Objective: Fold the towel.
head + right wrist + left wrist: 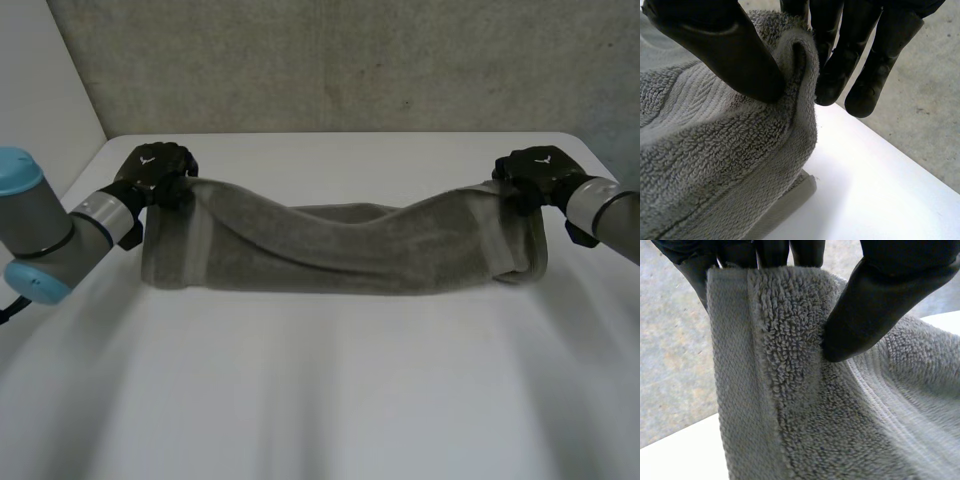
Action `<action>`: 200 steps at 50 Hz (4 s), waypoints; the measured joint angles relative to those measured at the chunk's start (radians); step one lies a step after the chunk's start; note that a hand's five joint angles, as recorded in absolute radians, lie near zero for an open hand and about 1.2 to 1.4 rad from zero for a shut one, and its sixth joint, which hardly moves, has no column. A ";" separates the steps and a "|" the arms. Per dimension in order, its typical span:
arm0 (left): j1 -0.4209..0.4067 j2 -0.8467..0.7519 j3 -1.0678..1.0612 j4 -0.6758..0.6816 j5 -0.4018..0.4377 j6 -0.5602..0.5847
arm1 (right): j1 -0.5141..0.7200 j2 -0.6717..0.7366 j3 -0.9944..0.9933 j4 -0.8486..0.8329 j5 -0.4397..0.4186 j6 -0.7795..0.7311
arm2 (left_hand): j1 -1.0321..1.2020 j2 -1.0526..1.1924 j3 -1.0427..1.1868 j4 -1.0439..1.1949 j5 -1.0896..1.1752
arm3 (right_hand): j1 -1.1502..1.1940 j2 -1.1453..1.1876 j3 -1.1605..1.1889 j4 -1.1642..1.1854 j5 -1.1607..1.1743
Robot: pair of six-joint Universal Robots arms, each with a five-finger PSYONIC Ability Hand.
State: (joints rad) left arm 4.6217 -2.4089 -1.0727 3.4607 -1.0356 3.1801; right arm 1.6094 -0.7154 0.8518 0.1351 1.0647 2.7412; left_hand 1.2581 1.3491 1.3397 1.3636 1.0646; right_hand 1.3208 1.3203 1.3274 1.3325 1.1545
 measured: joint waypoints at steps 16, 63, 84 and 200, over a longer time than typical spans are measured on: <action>-0.004 -0.224 0.300 -0.082 -0.062 0.000 | 0.043 0.233 -0.293 -0.033 0.143 0.008 | 0.000 0.000 0.000 0.000 0.000 | 0.000 0.000 0.000 0.000 0.000; -0.039 0.206 -0.193 -0.097 -0.164 0.001 | 0.017 -0.224 0.183 0.119 0.205 0.098 | -1.004 -1.097 -1.083 -1.102 -1.003 | -0.996 -0.999 -0.999 -1.005 -0.987; -0.070 0.329 -0.456 -0.018 -0.161 0.000 | -0.024 -0.174 0.486 -0.160 0.204 0.102 | -1.004 -1.097 -1.083 -1.102 -1.003 | -0.884 -0.893 -0.887 -0.891 -0.873; -0.286 0.281 -0.431 0.035 -0.154 0.003 | 0.077 -0.293 0.634 -0.211 0.215 0.109 | -1.004 -1.097 -1.083 -1.102 -1.003 | -1.008 -1.015 -1.018 -1.019 -1.001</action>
State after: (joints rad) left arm 4.3360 -2.1284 -1.5039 3.4955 -1.1895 3.1831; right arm 1.6866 -1.0084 1.4861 -0.0756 1.2800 2.8506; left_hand 0.2540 0.2520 0.2565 0.2613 0.0614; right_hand 0.3123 0.3048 0.3094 0.3138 0.1536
